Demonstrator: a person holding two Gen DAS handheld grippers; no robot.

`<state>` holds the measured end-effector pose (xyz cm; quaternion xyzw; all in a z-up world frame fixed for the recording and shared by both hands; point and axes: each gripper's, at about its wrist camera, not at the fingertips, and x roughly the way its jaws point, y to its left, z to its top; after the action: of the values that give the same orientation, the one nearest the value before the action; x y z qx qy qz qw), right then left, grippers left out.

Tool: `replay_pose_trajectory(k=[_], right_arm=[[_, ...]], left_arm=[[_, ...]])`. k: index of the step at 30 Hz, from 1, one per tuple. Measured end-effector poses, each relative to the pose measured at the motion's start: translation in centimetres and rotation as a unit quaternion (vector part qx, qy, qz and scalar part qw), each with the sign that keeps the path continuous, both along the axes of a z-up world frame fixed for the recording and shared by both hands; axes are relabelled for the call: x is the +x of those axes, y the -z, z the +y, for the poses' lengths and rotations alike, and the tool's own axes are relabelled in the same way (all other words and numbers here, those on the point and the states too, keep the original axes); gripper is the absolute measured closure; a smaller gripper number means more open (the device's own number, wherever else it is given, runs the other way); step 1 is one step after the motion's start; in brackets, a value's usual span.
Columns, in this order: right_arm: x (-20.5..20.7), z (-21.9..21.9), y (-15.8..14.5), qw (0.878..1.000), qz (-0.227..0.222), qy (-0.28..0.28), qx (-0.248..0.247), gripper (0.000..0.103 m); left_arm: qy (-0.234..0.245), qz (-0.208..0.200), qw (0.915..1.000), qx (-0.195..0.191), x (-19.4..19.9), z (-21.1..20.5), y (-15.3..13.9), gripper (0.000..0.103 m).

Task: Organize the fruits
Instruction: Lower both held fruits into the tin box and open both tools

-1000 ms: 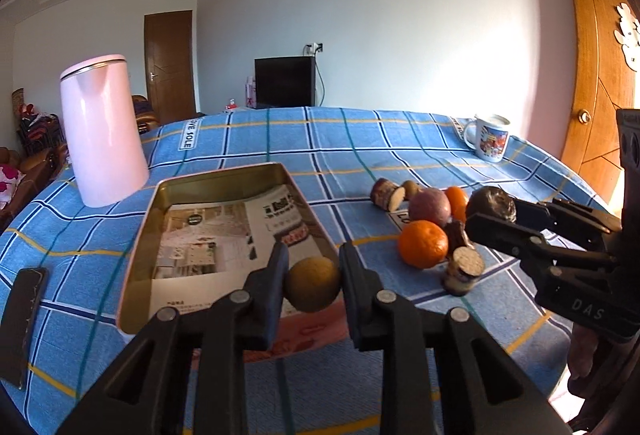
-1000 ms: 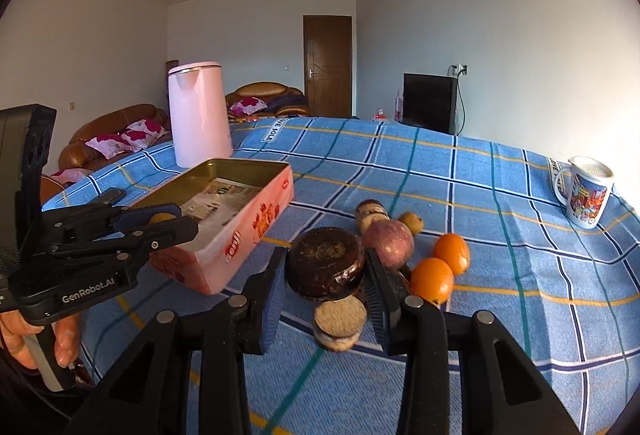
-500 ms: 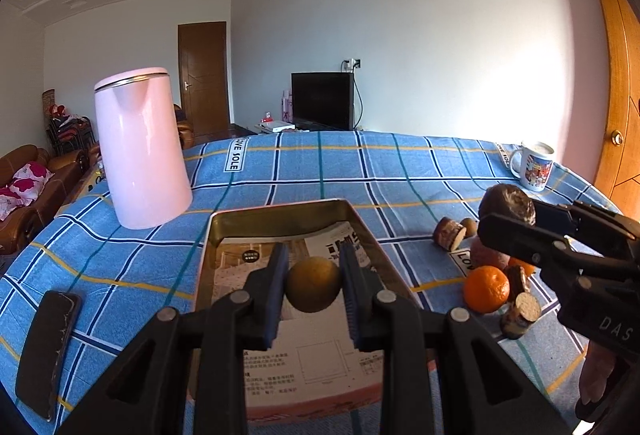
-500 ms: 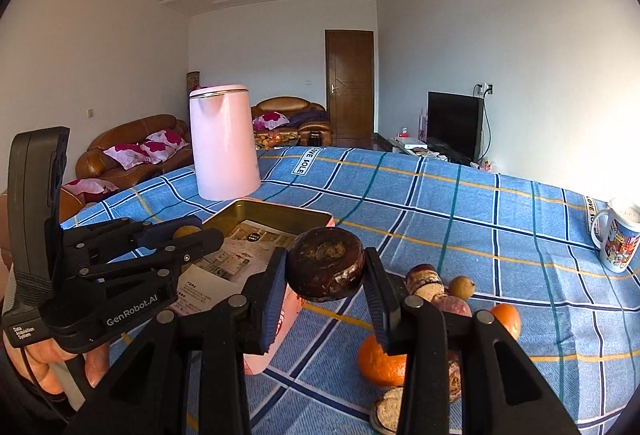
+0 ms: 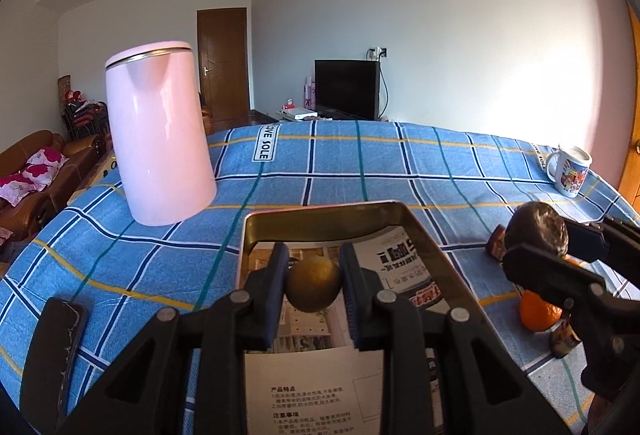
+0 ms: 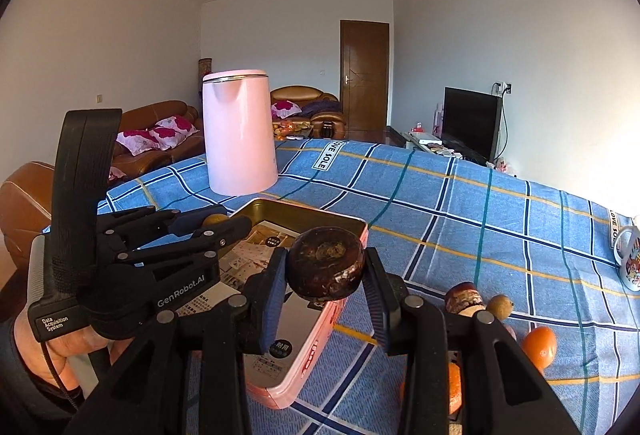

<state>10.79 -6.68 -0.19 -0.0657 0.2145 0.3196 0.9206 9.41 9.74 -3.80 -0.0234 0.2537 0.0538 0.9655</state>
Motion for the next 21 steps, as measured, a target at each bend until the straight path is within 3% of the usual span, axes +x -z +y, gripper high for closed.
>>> replay_pose_trajectory(k=[12, 21], right_arm=[[1.5, 2.9, 1.0, 1.0, 0.018, -0.007, -0.017, 0.064], [2.6, 5.5, 2.3, 0.998, 0.033, -0.022, -0.048, 0.064]], left_arm=[[-0.017, 0.0, 0.9999, 0.003, 2.1, 2.0, 0.1, 0.076], [-0.009, 0.001, 0.9999, -0.011, 0.2, 2.7, 0.0, 0.075]])
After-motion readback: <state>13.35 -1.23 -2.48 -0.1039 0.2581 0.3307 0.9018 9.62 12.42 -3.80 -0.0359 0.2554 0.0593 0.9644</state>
